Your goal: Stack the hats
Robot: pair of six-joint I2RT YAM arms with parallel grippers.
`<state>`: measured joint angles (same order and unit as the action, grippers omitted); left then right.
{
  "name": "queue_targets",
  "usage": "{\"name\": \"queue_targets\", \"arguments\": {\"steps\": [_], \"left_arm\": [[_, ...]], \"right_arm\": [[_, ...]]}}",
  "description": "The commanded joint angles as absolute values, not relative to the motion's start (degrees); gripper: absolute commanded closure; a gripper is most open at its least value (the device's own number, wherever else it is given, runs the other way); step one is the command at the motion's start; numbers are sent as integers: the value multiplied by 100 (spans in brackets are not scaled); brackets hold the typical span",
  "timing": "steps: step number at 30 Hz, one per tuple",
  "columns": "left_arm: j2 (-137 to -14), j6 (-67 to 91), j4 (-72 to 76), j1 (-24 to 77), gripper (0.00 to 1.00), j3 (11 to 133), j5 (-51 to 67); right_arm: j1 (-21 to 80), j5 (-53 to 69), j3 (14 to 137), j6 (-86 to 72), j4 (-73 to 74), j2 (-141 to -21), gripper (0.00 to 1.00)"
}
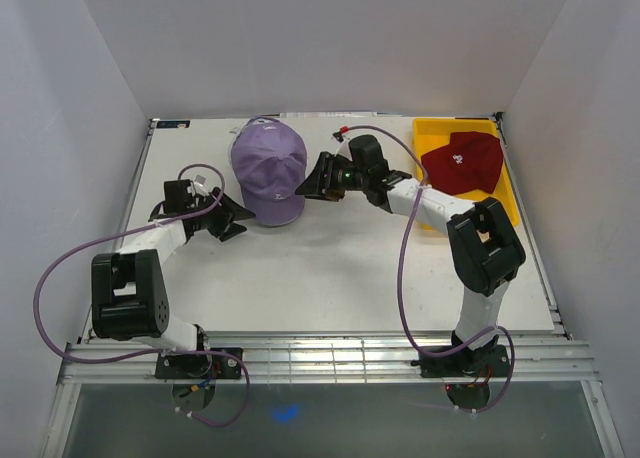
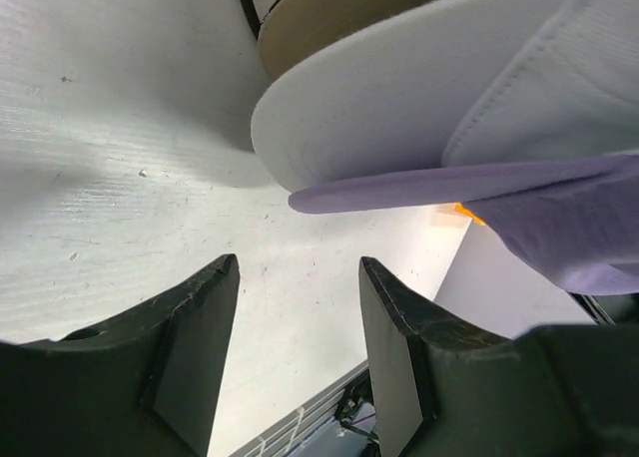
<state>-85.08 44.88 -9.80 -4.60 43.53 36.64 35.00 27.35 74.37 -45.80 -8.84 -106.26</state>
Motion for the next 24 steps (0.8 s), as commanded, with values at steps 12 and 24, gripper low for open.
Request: {"name": "queue_targets", "arguments": {"steps": [12,24], "left_arm": [[-6786,3972,-2127,-413,41,5501,2585],[-7873,3929,-1793,518,41,7522,257]], "right_arm": [[3367,2663,9105,-3780,255,-9975,51],[2646,3032,12083,-3762,395,-11829,46]]}}
